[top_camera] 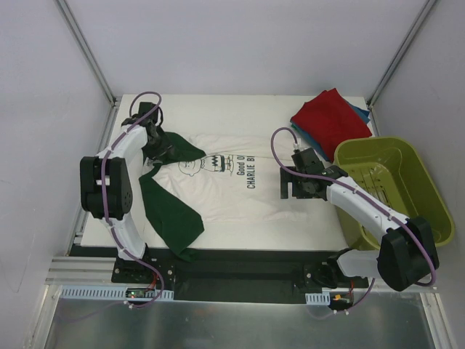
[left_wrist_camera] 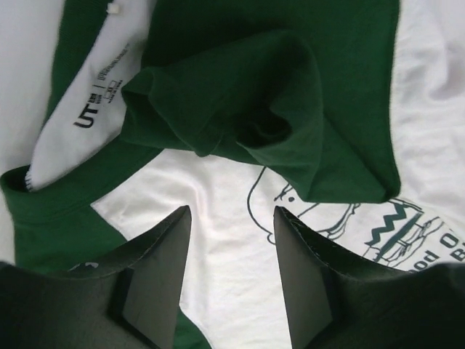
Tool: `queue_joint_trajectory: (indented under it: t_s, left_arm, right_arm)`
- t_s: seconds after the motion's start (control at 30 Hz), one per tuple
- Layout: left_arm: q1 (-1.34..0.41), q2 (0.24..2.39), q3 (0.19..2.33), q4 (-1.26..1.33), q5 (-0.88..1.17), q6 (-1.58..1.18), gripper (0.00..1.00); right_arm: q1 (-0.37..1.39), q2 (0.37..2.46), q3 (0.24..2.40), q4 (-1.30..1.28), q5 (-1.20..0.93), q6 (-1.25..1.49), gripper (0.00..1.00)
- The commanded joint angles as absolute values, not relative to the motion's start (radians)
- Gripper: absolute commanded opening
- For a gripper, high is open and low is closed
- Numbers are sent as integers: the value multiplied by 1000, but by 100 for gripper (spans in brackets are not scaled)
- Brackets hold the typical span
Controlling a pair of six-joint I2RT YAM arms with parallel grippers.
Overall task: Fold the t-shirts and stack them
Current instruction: Fold the flattened tshirt in 1/3 of the way
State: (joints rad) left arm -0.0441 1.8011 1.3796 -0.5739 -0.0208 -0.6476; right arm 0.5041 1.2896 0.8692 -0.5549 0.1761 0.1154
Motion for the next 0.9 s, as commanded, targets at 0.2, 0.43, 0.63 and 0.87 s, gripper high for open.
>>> queue_joint_trajectory:
  t_s: [0.2,0.43,0.63,0.87]
  left_arm:
    - [-40,1990,1535,-571,34,-649,50]
    - [-40,1991,1555,-571,34,-646,24]
    - [-40,1948,1513,-569,49,-653,0]
    - [-43,1871,1434,-563,6,-666,0]
  right_arm:
    - [508,1292,873,-555,212,124,97]
    - [508,1310,877,-557,219,120,97]
    - [508,1321,882,-555,216,120,97]
    - [508,1304,876,-554,210,121,97]
